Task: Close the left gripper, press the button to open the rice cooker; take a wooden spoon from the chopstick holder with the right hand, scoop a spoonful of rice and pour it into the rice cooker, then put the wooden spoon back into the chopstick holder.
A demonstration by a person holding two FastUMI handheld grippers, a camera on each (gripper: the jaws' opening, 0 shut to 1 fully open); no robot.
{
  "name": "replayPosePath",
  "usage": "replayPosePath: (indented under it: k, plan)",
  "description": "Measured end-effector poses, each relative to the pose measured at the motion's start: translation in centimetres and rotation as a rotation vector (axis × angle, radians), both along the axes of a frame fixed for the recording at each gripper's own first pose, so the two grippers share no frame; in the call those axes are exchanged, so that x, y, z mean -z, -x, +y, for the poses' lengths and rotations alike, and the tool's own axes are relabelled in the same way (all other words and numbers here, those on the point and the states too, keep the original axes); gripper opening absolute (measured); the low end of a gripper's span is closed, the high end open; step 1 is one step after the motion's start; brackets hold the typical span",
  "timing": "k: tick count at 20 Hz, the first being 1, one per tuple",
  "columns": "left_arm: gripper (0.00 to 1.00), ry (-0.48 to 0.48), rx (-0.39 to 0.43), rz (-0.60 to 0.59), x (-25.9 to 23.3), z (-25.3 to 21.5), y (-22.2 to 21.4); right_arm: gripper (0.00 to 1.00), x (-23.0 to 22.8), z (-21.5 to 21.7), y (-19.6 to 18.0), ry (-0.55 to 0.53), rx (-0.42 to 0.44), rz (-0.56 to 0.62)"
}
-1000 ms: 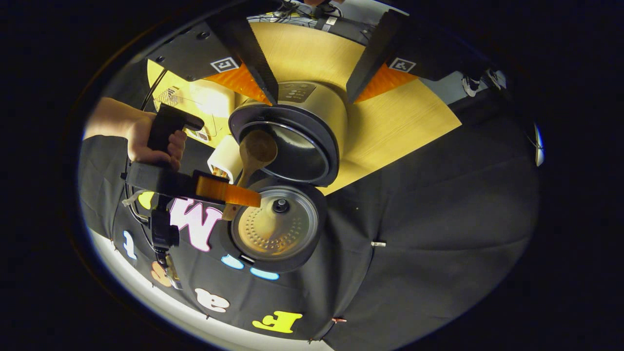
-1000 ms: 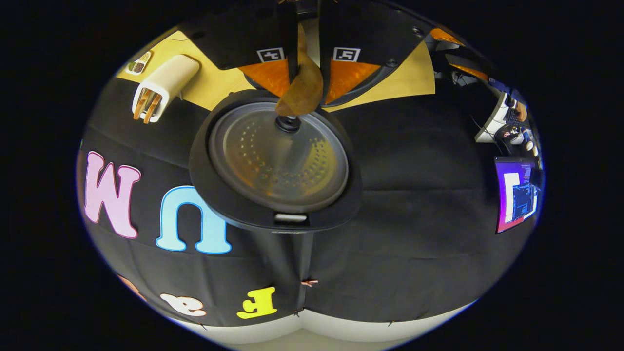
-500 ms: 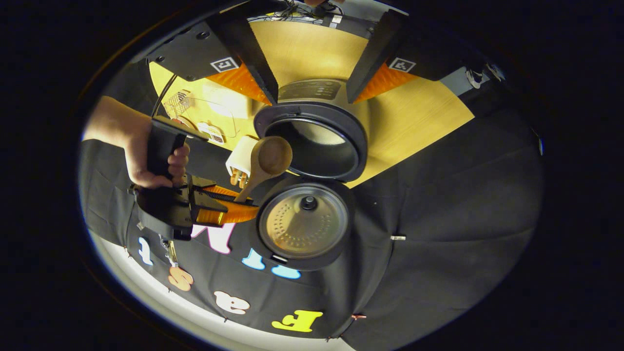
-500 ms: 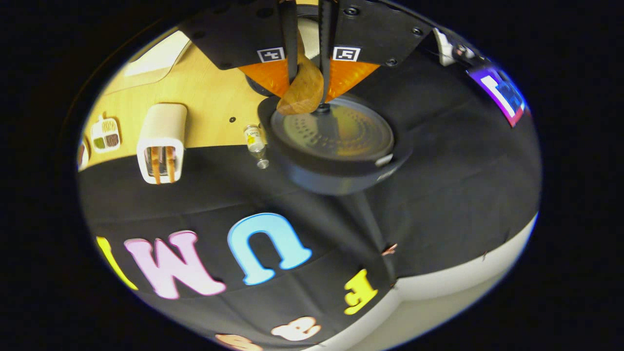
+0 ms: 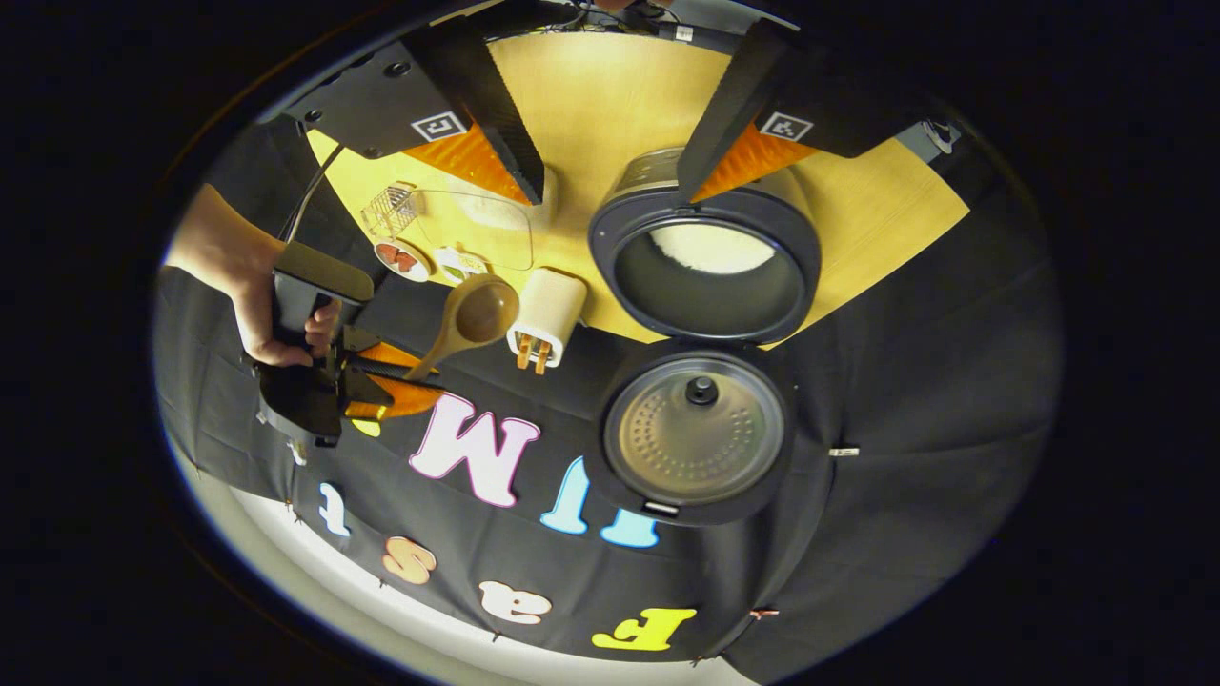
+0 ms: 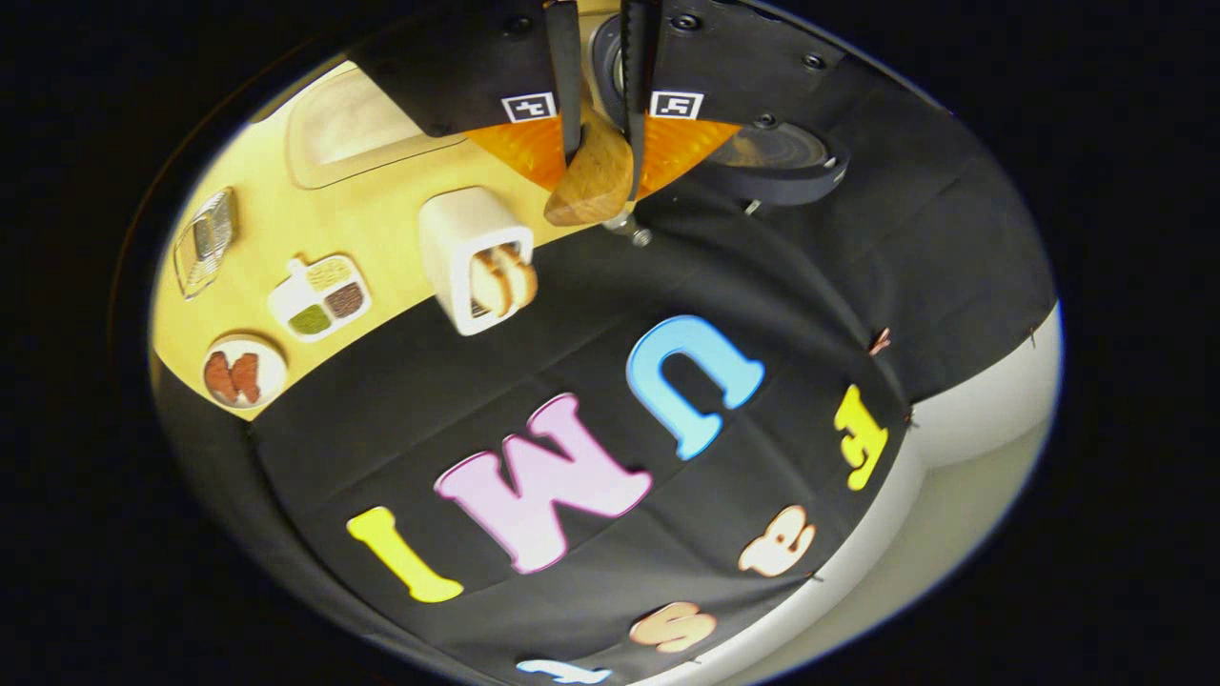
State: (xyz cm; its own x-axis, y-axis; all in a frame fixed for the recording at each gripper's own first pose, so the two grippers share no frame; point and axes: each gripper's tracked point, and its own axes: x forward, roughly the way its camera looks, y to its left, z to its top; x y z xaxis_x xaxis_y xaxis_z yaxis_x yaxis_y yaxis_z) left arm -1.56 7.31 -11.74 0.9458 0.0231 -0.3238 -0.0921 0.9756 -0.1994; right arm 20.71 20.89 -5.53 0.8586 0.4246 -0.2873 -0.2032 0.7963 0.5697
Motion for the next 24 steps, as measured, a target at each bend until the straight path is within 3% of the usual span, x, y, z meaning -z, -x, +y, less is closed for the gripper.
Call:
replayPosePath:
  k: [6, 12, 18, 24]
  plan:
    - [0.95, -0.008, 0.027, -0.025, -1.6, -2.8, -2.8, 0.21, -1.2, -15.6, -3.2, -0.023, 0.279, 0.005]
    - [0.95, -0.016, -0.028, -0.043, -3.2, -4.2, -5.4, 0.21, 0.5, -29.0, -4.6, 0.021, 0.496, 0.024]
    - [0.95, -0.068, -0.123, -0.027, -4.0, -5.5, -5.9, 0.21, 6.4, -35.5, -6.1, 0.047, 0.557, 0.122]
    - [0.95, -0.020, -0.242, -0.001, -4.2, -7.6, -5.4, 0.21, 12.8, -36.5, -7.6, 0.031, 0.522, 0.241]
